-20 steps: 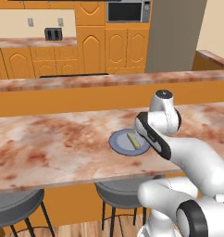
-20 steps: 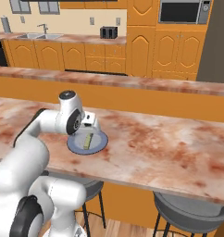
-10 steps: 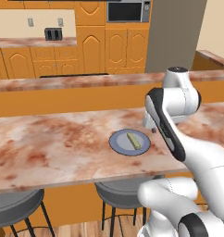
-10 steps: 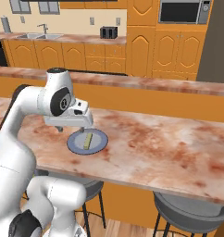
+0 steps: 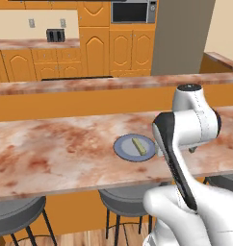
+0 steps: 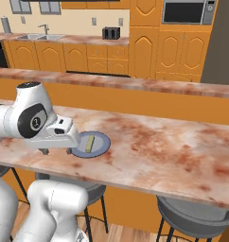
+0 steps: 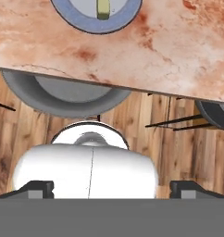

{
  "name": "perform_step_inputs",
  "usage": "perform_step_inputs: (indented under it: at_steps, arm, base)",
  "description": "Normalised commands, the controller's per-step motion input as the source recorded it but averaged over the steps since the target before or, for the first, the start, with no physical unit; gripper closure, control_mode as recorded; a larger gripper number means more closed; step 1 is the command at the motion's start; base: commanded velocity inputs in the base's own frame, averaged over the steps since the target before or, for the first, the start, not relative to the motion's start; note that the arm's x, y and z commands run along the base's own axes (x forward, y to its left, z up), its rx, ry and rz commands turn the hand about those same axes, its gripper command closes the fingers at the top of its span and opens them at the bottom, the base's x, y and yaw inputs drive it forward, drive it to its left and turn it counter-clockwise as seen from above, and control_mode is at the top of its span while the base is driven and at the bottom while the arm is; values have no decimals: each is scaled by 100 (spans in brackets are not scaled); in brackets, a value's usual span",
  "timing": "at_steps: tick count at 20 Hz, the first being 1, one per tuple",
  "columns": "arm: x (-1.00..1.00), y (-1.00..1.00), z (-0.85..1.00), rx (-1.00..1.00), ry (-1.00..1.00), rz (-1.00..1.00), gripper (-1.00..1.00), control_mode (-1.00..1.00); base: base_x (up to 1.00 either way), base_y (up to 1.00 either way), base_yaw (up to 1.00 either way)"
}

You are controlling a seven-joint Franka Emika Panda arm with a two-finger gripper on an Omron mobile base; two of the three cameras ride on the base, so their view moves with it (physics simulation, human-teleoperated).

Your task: Retrieve the butter from the fridge and place it on a plate on the dining table. Then retrieve the butter knife by the fridge and place it near the plate.

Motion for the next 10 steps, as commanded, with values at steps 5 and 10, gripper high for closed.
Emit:
perform_step_inputs:
  at_steps: [5, 10]
  arm:
    - [-7, -8, -5, 2, -1, 0, -100, -100]
    - [0, 0, 0, 0, 0, 0, -100, -100]
  base:
    - [0, 0, 0]
    - [0, 0, 0]
